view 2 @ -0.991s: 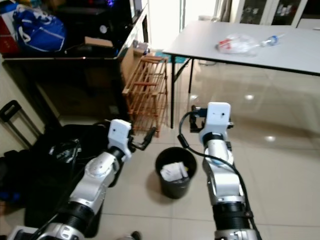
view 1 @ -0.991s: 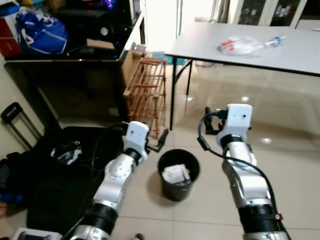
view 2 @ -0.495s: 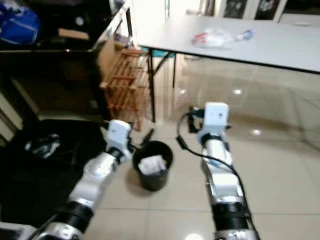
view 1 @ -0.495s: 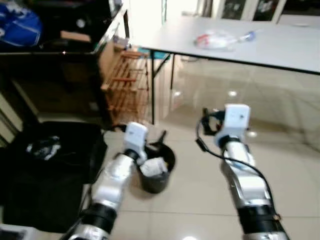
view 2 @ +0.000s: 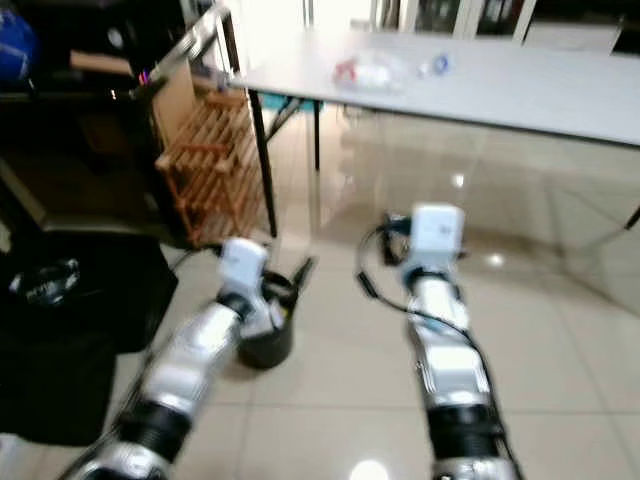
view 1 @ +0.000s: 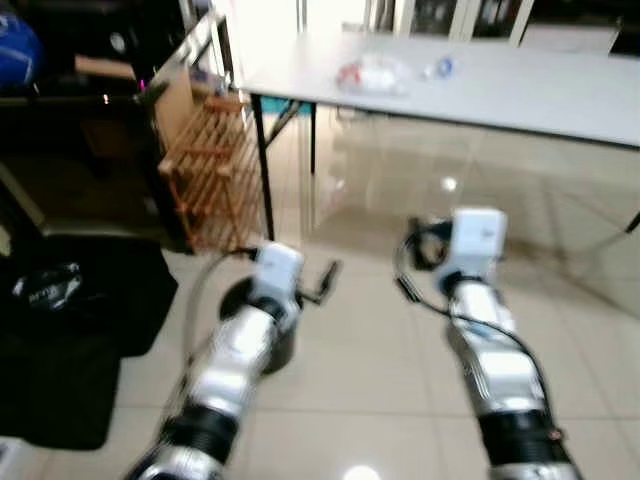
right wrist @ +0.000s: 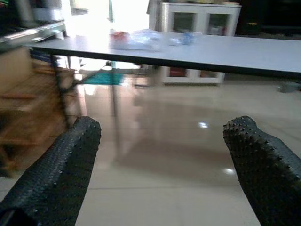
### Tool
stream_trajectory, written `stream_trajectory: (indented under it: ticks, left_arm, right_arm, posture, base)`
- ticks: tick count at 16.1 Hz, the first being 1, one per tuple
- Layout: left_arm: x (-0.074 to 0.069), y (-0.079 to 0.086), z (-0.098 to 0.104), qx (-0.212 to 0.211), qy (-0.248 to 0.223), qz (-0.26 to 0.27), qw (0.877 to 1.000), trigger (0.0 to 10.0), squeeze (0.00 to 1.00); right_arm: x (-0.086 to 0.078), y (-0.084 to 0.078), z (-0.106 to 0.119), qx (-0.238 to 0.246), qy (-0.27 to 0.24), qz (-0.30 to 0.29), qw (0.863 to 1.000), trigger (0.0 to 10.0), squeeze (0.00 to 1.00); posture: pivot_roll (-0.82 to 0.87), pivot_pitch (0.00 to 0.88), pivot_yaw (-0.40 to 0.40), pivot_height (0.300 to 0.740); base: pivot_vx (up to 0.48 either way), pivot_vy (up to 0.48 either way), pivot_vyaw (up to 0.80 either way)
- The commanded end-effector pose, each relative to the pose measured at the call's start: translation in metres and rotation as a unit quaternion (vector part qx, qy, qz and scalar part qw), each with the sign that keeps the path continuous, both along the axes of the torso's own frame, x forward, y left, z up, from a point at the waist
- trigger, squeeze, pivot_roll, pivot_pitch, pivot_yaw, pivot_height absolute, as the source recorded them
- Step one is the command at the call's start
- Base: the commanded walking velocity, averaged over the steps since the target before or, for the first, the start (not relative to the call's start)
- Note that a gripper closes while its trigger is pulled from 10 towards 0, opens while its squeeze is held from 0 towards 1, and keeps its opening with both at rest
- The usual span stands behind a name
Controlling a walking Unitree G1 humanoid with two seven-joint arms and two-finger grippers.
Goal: Picking trash to rubbish bin
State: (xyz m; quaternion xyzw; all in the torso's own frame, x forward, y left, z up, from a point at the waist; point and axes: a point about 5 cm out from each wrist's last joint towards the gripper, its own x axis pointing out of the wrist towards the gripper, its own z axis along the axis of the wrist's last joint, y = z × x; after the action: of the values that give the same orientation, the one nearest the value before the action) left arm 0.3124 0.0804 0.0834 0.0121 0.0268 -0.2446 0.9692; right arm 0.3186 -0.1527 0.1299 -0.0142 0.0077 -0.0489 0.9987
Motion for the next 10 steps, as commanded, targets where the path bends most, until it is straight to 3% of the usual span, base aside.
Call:
stream_trajectory:
  ticks: [1,2,10]
  left_arm:
    - [0.0031,0.0077,0.0049,0.002,-0.011,0.006,1.0,10.0,0.0]
    - [0.0036,0.0077,0.0054,0.003,-0.013,0.003,1.0,10.0,0.0]
    - [0.002,0.0035,0.0065,0.004,-0.02,-0.01,1.0,10.0,0.0]
  right_arm:
    - [0.001,0.0042,0.0041,0.002,-0.009,0.001,1.0,10.0,0.0]
    - [0.0013,0.0044,0.0041,0.002,-0.009,0.001,1.0,10.0,0.0]
    - [-0.0001,0.0034,0.0012,-0.007,-0.006,-0.004,1.0,10.0,0.0]
  posture:
    - [-0.03,0.014,0.028,0.74]
    - [-0.03,0.011,0.031,0.74]
    - [-0.04,0.012,0.034,0.74]
  base:
    - [0.0,0.0,0.0]
    - [0.0,0.0,0.0]
    - [0.477,0.0,0.0]
